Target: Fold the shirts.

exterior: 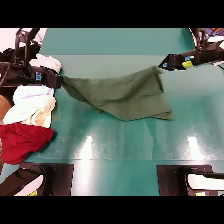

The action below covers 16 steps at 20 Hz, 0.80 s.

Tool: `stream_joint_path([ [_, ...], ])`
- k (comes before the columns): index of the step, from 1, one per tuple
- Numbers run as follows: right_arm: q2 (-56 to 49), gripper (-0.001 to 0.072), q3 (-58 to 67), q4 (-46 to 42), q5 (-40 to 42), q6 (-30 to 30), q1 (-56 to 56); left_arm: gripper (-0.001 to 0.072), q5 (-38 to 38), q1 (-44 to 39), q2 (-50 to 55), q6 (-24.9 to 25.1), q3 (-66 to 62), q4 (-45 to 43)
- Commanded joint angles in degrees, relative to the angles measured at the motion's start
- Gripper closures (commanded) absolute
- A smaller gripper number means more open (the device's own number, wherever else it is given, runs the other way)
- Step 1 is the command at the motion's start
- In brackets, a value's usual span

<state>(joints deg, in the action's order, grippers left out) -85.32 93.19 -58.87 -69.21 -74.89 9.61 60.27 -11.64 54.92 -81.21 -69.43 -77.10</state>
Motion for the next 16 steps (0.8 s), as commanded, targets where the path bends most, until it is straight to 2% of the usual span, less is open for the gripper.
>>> stream_joint_path([
  [1,-7.2,0.0137,6.3,0.6,-5.2,0.2,-2.1,0.0664,-2.3,0.0,0.0,0.0,1.9,-2.2],
  [5,-7.4,0.0139,0.9,0.3,-14.0,2.3,-5.9,0.0663,-2.8,0.0,0.0,0.0,1.9,-2.7],
  [9,-8.5,0.0139,-9.3,0.9,-8.7,3.5,-5.8,0.0663,-5.6,0.0,0.0,0.0,1.9,-2.6],
  [12,-11.8,0.0157,-11.0,0.9,-7.1,4.6,-2.8,0.0664,-6.0,0.0,0.0,0.0,1.9,-2.6],
  [15,-13.4,0.0384,-11.0,0.8,-3.5,5.3,0.3,0.0663,-5.8,0.0,0.0,0.0,1.9,-2.7],
  [16,-13.4,0.0544,-11.0,0.8,-2.0,6.0,1.1,0.0664,-5.8,0.0,0.0,0.1,1.9,-2.7],
])
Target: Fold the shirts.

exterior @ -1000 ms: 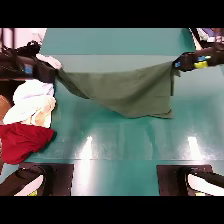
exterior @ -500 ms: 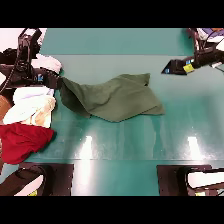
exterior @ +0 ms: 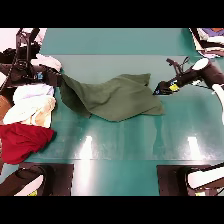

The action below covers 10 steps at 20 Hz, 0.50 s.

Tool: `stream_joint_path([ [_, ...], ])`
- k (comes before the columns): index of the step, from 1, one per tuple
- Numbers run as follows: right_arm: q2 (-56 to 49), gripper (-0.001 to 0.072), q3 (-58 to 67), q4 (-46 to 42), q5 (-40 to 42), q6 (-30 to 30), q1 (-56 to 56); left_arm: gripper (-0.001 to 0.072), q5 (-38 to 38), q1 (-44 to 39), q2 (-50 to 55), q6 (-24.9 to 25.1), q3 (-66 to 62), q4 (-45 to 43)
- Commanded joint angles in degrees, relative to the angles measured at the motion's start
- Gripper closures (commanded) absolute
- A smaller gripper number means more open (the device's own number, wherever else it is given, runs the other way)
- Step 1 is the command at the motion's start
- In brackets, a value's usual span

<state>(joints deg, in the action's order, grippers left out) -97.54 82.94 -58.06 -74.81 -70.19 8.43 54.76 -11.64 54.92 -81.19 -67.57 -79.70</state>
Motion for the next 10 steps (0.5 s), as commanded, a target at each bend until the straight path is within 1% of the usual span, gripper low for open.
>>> stream_joint_path([
  [1,-1.1,0.066,-0.7,-0.1,4.4,1.3,2.7,0.0664,-0.3,0.0,0.0,0.1,0.0,-0.3],
  [2,-1.1,0.0699,0.0,-0.2,4.3,1.4,3.0,0.0664,-0.3,0.0,0.0,0.1,0.0,-0.9],
  [5,1.4,0.07,4.2,-0.6,2.6,1.4,1.7,0.0664,-0.1,0.0,-0.7,-0.1,-2.4,-5.9],
  [7,6.3,0.07,8.9,-0.6,1.2,1.4,-0.1,0.0664,0.7,0.0,-2.4,-0.9,-8.2,-9.3],
  [10,16.4,0.07,17.0,-0.4,-1.2,1.4,-3.5,0.0663,1.4,0.0,-5.3,-0.9,-19.5,-10.0],
])
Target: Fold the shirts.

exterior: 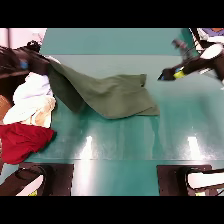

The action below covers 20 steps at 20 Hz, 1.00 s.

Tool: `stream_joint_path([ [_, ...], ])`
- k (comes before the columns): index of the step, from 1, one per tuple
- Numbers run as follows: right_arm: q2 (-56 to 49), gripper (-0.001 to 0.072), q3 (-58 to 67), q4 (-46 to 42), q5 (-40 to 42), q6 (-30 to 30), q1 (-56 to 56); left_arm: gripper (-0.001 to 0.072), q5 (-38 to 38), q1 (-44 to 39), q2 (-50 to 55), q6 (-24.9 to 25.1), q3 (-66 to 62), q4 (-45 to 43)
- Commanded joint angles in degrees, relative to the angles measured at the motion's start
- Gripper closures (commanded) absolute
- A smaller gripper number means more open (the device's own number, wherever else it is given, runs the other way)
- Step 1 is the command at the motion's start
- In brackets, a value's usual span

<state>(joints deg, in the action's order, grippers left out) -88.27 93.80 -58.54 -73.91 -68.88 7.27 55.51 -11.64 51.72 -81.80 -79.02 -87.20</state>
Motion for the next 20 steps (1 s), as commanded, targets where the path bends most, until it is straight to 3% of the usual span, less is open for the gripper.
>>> stream_joint_path([
  [1,10.4,0.07,8.6,0.0,-2.4,0.0,-3.3,0.0664,1.2,0.0,-2.9,-0.3,-12.0,-2.4],
  [4,18.5,0.07,13.5,-0.1,-2.3,-0.1,-4.6,0.0664,3.0,0.0,-4.1,-2.1,-20.5,0.0],
  [7,20.7,0.0684,10.6,0.5,-4.9,-1.0,-3.7,0.0664,8.2,0.0,-3.5,-2.3,-20.7,1.8],
  [9,20.4,0.029,3.9,0.6,-5.2,-2.2,-0.9,0.0664,12.9,0.0,-2.8,-2.3,-18.3,0.0],
  [10,19.6,0.0247,0.7,0.6,-5.2,-2.2,1.1,0.0664,15.2,0.0,-2.3,-2.3,-16.9,-0.7],
  [13,14.0,0.0246,-7.4,0.9,-4.2,-2.2,9.8,0.0664,21.1,0.0,-1.4,-2.3,-11.8,-4.0],
  [16,5.4,0.0114,-10.7,4.6,2.6,-1.3,18.5,0.0663,21.9,0.0,-1.4,-2.3,-6.6,-6.4],
  [20,-9.7,0.0116,-3.5,8.7,7.8,-1.3,26.3,0.0664,21.6,0.0,-1.4,-3.8,-3.5,-6.5],
])
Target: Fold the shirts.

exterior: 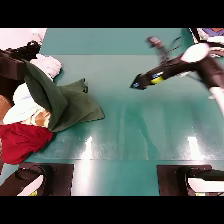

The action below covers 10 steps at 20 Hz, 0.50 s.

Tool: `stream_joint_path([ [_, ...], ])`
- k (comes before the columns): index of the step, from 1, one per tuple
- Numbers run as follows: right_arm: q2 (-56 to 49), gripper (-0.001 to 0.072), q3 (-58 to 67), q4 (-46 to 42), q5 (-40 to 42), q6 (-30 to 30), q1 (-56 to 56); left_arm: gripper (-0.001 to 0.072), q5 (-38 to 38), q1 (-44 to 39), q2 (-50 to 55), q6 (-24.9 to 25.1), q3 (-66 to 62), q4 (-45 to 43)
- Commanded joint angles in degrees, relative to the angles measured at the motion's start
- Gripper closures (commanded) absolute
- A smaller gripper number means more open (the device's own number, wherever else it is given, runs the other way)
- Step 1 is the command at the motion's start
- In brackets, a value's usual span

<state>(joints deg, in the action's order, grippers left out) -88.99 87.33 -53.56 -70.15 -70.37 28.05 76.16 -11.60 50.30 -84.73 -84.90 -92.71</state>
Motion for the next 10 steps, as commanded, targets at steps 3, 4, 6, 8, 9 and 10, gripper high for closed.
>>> stream_joint_path([
  [3,-19.6,0.0117,11.4,9.4,4.1,0.2,8.9,0.0663,0.3,0.0,0.1,-0.9,2.4,-1.0],
  [4,-22.8,0.0117,14.3,10.4,4.0,0.2,10.0,0.0663,0.3,0.0,0.1,-0.9,2.4,-0.9],
  [6,-27.6,0.0118,19.0,10.5,3.8,-0.1,12.2,0.0663,0.2,0.0,0.1,-0.9,2.4,-0.9],
  [8,-31.7,0.0118,23.8,10.5,2.6,-0.2,14.1,0.0663,0.0,0.0,0.1,-0.9,2.4,-0.9],
  [9,-33.5,0.0119,26.0,10.5,1.9,-0.7,14.9,0.0664,-0.1,0.0,0.1,-0.9,2.4,-0.9],
  [10,-35.0,0.0119,28.0,10.5,1.2,-1.3,15.7,0.0663,-0.2,0.0,0.1,-0.9,2.4,-0.9],
])
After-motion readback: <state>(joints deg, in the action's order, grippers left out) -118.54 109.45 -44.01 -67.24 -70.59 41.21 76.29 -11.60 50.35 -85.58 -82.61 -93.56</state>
